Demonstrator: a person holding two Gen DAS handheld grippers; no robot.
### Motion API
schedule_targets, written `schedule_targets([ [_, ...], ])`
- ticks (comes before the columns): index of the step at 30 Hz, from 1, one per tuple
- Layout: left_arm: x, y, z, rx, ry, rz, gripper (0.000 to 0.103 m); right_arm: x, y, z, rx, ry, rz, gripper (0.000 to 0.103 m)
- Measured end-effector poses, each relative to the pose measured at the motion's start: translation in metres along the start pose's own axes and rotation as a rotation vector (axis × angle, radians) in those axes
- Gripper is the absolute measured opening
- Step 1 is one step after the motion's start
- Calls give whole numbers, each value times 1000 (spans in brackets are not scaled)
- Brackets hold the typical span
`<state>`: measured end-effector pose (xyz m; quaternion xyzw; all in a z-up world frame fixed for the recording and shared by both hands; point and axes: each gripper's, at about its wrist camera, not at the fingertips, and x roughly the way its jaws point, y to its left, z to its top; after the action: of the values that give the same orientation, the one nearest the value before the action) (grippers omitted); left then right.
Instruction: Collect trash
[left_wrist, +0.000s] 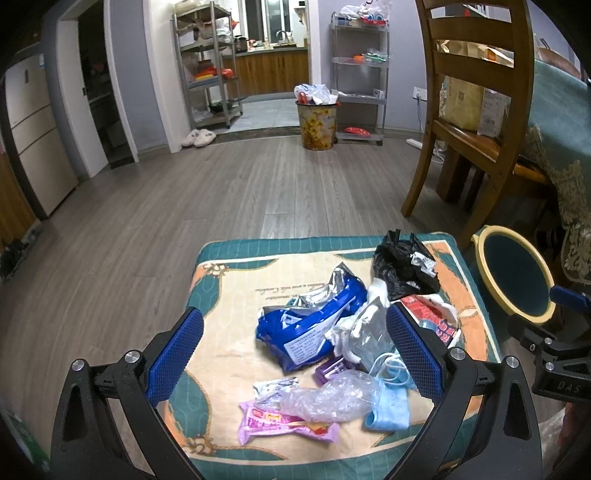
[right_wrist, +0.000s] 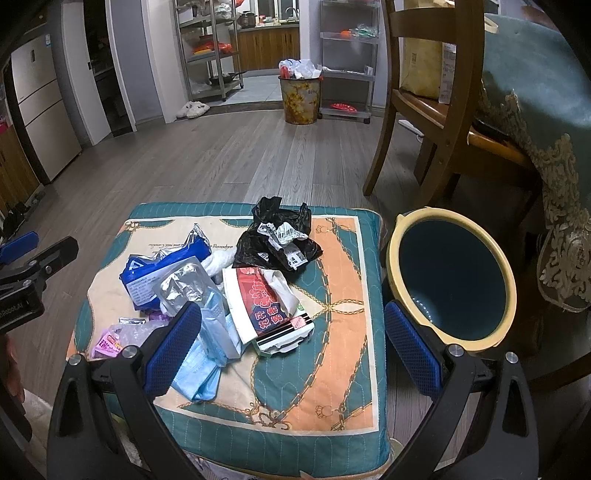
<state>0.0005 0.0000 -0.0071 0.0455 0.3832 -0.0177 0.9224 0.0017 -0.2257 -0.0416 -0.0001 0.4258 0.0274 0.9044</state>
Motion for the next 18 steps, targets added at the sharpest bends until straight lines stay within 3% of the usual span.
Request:
schedule_targets([
  [18, 0, -4, 0, 7, -12, 2, 98, 0, -2, 0, 5, 0, -1, 97],
])
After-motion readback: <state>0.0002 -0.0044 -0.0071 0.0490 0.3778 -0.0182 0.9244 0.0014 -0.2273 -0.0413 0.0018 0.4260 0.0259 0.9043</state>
